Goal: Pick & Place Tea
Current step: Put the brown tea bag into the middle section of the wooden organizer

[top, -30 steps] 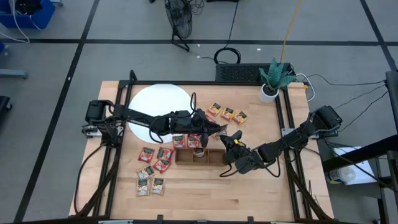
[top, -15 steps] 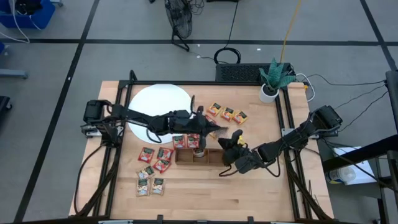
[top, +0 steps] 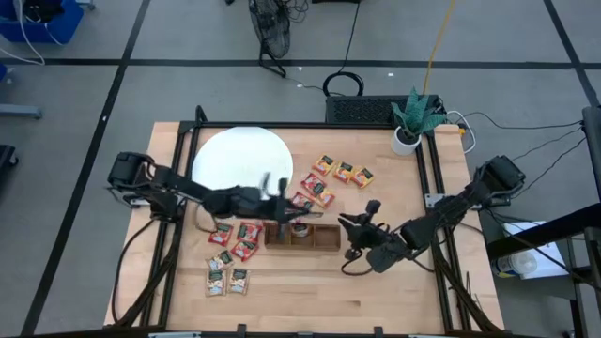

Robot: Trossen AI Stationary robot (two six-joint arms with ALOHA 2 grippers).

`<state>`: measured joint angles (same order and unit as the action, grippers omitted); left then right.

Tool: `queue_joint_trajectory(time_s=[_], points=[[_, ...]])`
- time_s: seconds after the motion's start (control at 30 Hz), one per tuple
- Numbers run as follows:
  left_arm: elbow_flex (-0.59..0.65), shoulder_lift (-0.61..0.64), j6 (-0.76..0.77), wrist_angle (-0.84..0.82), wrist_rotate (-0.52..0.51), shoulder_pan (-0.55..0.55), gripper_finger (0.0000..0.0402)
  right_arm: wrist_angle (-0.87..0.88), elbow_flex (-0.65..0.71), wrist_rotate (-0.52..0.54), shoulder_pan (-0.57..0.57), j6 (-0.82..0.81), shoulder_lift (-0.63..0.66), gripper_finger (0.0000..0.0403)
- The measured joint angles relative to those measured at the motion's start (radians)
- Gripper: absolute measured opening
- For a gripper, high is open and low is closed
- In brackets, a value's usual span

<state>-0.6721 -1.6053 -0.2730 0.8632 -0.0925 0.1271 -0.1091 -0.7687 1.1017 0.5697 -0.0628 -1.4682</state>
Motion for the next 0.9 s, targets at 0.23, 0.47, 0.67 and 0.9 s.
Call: queue_joint_trajectory(time_s=[0.23, 0.47, 0.67, 0.9], points=[[0.195, -0.028, 0.119, 0.362, -0.040, 0.098, 0.0001, -0.061, 0.085, 0.027, -0.008, -0.029, 0.063, 0.0036], [0.173, -0.101, 0.130, 0.384, -0.224, 0.229, 0.0001, -0.202, 0.168, 0.023, -0.027, -0.019, 0.069, 0.0034], [0.164, -0.170, 0.118, 0.414, -0.350, 0.294, 0.0000, -0.300, 0.205, 0.023, -0.029, 0.036, 0.068, 0.0034], [0.159, -0.332, 0.002, 0.575, -0.379, 0.290, 0.0000, -0.311, 0.206, 0.020, -0.028, 0.044, 0.068, 0.0034]])
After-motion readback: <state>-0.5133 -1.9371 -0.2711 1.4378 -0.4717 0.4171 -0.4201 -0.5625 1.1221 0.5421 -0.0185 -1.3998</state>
